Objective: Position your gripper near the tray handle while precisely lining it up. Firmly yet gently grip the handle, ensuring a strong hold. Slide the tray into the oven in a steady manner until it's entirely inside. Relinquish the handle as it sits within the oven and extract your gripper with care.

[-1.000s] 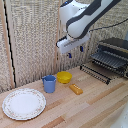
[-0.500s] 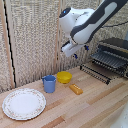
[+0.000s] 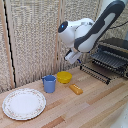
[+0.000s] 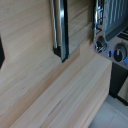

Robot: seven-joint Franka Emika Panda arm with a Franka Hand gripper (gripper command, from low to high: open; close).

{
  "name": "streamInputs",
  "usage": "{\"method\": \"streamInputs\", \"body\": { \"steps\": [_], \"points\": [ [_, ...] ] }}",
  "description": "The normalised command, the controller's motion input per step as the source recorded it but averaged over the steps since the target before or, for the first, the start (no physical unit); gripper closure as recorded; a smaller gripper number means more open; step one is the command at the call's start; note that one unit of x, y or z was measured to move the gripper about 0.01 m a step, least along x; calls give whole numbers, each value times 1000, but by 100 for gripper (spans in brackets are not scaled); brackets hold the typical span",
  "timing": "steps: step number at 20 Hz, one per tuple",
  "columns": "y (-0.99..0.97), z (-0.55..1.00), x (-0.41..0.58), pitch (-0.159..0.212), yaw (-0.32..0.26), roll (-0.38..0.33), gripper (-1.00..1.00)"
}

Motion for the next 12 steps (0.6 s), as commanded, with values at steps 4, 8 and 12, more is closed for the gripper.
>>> {"method": "streamInputs", "body": {
  "steps": [4,8,12],
  "points": [
    [-346,-221,1,0,136,-316,-100],
    [-447,-163,45,0,89,-243,-100],
    [-560,-10,135,0,80,-99,-100]
  ]
}}
